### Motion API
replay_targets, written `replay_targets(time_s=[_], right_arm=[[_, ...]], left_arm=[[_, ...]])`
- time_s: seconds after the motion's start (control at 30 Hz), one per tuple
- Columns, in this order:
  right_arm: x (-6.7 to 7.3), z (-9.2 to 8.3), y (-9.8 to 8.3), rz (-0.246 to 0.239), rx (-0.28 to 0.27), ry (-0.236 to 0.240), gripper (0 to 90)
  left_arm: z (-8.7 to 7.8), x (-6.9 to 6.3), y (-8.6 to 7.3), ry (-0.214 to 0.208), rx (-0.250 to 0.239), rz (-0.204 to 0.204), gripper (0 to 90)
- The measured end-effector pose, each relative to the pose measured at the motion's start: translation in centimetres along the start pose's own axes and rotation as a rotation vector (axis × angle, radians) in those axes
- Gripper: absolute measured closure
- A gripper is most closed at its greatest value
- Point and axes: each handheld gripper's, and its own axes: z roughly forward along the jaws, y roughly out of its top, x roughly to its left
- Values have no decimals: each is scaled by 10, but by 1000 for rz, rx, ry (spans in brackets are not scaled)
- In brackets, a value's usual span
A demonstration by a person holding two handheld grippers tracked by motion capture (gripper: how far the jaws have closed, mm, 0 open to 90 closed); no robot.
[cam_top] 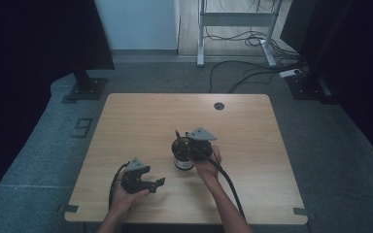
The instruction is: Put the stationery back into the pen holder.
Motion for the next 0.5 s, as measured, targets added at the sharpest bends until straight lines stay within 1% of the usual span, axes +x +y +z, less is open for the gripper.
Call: replay_targets(time_s=[0.1, 0.27, 0.4, 0.5], right_arm=[[-3, -7, 0, 16, -9, 3, 473], [-10, -16, -4, 41, -16, -6, 438], [-15, -22, -8, 45, -17, -4, 416], [-19, -30, -12, 53, -28, -6, 404]], left_arm=[[0, 0, 0, 2, 2, 1, 146], [1, 0, 0, 5, 6, 4, 146], [1, 0, -1, 6, 6, 3, 146], [1, 0, -1, 7, 6, 1, 146]])
